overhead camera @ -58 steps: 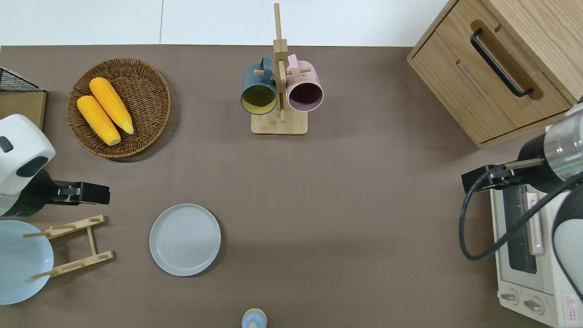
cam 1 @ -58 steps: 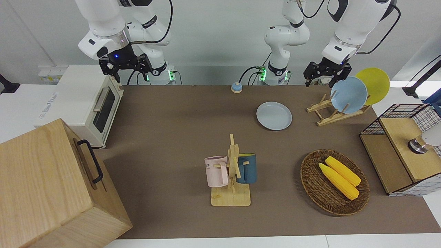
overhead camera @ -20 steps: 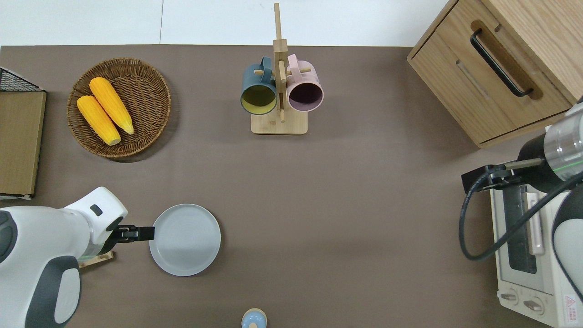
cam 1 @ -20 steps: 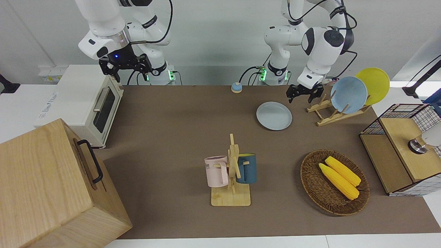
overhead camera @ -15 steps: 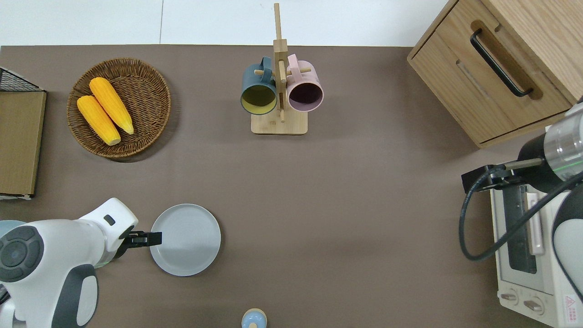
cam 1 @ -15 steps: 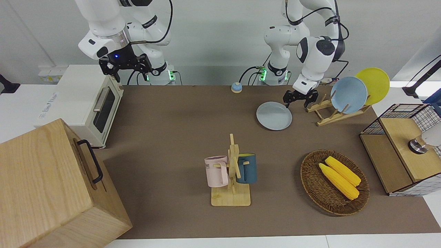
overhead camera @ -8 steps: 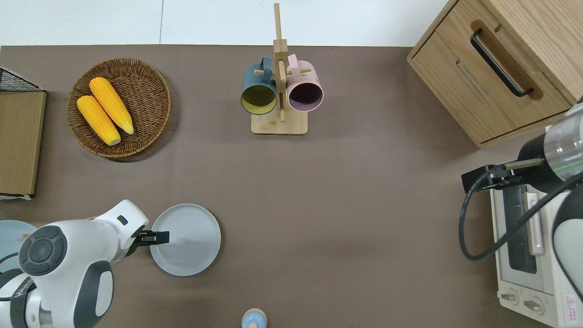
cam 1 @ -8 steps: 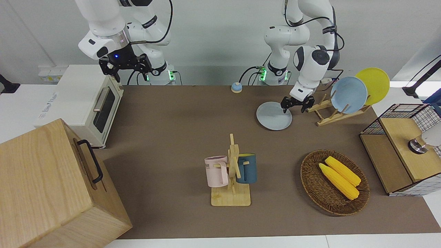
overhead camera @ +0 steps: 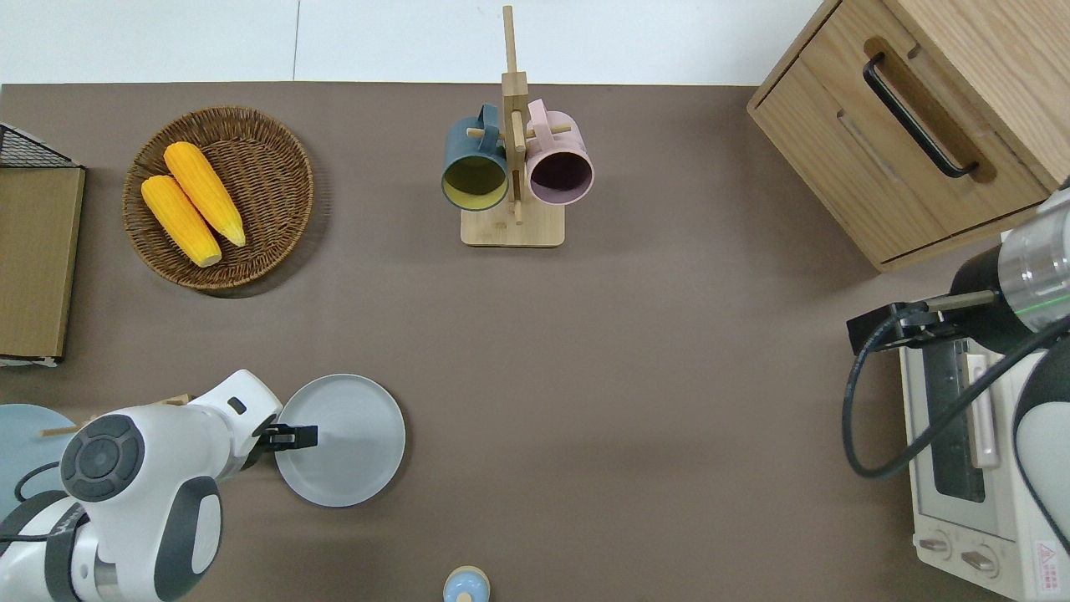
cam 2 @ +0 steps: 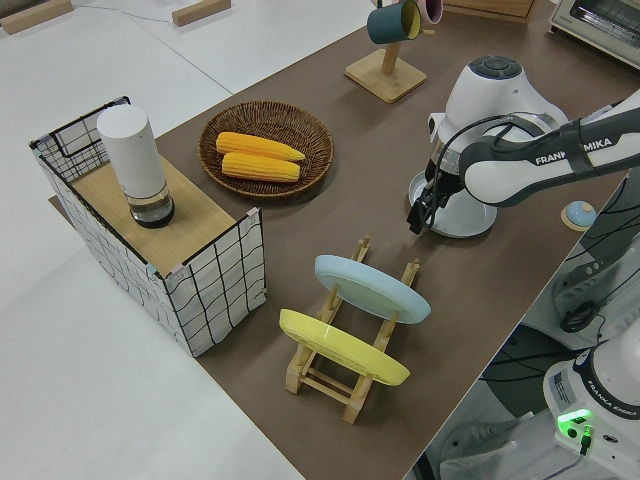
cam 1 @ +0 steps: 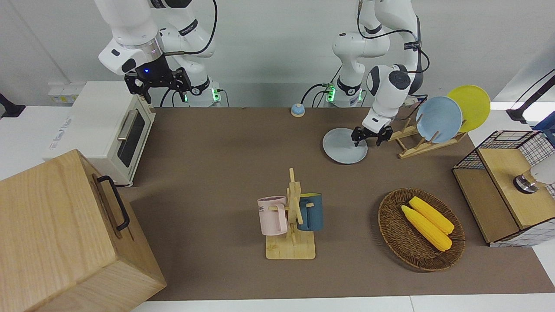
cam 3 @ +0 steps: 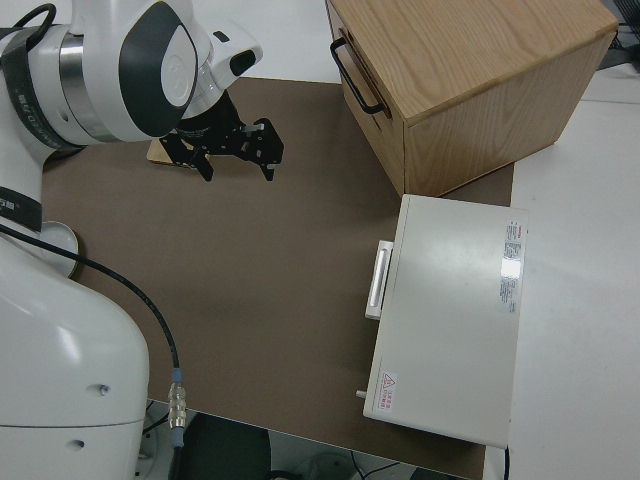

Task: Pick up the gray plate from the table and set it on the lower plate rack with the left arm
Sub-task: 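Close the left gripper on the gray plate's rim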

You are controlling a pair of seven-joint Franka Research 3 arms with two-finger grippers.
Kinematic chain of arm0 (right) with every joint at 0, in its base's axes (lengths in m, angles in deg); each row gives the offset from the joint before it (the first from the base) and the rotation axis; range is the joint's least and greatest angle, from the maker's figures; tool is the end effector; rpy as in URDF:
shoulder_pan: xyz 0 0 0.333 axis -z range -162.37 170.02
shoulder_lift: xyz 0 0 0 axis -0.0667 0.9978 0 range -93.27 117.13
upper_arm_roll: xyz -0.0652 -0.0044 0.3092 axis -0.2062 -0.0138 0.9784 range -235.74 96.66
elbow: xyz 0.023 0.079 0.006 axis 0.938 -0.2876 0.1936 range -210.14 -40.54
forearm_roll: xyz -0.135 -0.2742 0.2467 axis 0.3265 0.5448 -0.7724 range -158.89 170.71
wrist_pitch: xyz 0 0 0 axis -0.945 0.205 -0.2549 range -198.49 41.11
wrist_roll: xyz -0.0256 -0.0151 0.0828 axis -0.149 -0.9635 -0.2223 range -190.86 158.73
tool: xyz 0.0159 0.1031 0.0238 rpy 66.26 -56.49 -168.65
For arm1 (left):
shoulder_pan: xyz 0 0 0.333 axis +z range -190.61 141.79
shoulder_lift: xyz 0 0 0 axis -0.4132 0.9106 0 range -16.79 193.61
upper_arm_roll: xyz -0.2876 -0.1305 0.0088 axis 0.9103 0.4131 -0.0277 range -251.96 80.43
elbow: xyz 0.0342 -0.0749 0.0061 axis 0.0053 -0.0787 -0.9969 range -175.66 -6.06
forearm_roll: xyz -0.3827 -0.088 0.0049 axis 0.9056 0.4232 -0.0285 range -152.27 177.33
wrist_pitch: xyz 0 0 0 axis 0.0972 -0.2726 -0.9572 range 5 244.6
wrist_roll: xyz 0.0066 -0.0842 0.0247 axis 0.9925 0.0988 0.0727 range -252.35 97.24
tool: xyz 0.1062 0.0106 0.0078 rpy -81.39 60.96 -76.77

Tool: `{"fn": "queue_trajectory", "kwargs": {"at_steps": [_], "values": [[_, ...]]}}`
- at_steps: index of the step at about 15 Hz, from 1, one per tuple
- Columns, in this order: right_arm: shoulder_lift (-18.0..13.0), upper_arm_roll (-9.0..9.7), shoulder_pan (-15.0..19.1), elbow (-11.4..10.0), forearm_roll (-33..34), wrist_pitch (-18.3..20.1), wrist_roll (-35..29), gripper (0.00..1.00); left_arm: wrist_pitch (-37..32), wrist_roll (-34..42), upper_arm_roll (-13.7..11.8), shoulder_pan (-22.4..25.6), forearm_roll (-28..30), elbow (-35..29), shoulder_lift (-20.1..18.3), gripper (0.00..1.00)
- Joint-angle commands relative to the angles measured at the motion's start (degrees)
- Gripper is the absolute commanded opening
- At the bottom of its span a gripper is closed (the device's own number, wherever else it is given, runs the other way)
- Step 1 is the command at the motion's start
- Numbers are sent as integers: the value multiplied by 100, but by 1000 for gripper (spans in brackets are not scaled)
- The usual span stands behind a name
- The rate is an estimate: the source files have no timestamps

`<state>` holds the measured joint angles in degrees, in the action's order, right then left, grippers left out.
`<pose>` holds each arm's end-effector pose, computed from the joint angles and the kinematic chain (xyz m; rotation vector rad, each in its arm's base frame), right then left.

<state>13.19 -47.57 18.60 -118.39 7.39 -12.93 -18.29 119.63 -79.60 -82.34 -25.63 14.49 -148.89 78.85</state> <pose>0.5375 0.0621 0.6420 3.1076 0.1303 -0.1734 0.4255 -0.0341 0.3100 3.1294 -0.0286 -0.0051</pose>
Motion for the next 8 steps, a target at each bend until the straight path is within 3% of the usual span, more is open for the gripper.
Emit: {"fn": "queue_trajectory", "kwargs": {"at_steps": [1,6,8], "values": [[-12,115,140,44,37,66,-68,983,246,-111,-35,-106,-29,-103,51,991],[-12,124,140,44,37,66,-68,983,317,-111,-35,-115,-29,-103,156,987],[-12,124,140,44,37,66,-68,983,317,-120,-35,-115,-29,-103,174,873]]}}
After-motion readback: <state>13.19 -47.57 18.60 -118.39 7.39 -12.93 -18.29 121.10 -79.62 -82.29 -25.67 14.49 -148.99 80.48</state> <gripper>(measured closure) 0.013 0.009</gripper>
